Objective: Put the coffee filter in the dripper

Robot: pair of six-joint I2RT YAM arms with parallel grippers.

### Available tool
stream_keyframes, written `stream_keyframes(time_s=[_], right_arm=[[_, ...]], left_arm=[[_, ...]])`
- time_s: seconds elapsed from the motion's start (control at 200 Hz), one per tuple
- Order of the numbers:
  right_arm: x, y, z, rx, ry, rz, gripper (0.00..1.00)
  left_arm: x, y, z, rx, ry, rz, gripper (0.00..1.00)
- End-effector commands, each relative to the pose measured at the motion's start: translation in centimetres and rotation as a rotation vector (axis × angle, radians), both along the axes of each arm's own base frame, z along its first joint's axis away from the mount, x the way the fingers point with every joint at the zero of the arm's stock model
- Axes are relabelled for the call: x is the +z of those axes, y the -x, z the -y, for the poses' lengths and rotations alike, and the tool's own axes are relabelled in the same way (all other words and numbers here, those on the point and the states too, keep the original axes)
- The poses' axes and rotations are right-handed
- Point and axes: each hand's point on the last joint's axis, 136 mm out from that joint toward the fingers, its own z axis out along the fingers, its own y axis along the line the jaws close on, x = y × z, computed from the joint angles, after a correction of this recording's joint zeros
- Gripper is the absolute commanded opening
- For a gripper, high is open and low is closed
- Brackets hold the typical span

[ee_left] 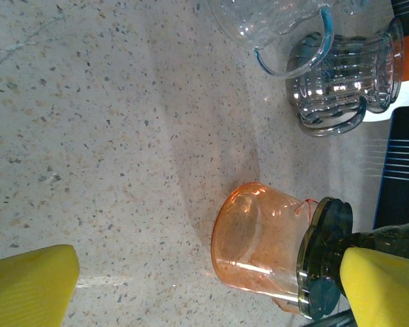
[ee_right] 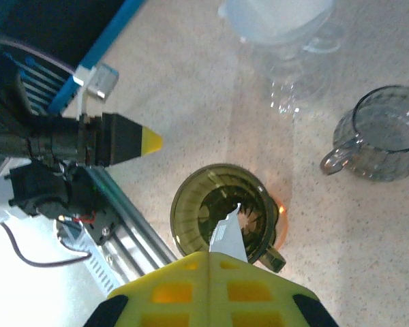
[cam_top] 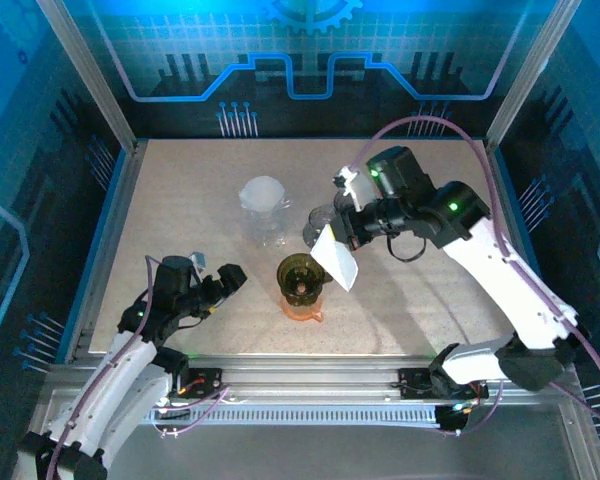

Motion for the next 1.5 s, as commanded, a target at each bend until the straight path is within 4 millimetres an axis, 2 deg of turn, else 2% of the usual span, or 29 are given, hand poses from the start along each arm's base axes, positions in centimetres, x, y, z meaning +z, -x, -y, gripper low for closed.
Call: stream_keyframes(time_s=[0.0, 0.495, 0.816, 1.106, 1.366, 1.496], right_arm=[[-1.0, 1.7, -0.8, 0.076, 0.057, -0.083, 0.0], [-5.1, -0.2, -5.4, 0.137, 0.208, -0.151, 0.0], [-7.5, -0.7, -8.7, 0.181, 0.217, -0.157, 0.0], [-9.9, -1.1, -9.6, 0.178, 0.225, -0.166, 0.0], [-11.0, -1.3, -9.8, 0.174, 0.226, -0.165, 0.0], [-10.9, -1.4, -9.8, 0.169, 0.221, -0.154, 0.13]], left_arm=[[0.5, 0.0, 0.4, -0.037, 0.013, 0.022, 0.99], [1.3, 0.0, 1.0, -0.084, 0.025, 0.05, 0.99], [1.1, 0.2, 1.2, -0.097, 0.029, 0.045, 0.99], [1.0, 0.3, 1.3, -0.097, 0.034, 0.042, 0.99], [0.8, 0.3, 1.3, -0.095, 0.038, 0.034, 0.99], [0.9, 0.3, 1.3, -0.095, 0.04, 0.038, 0.99]])
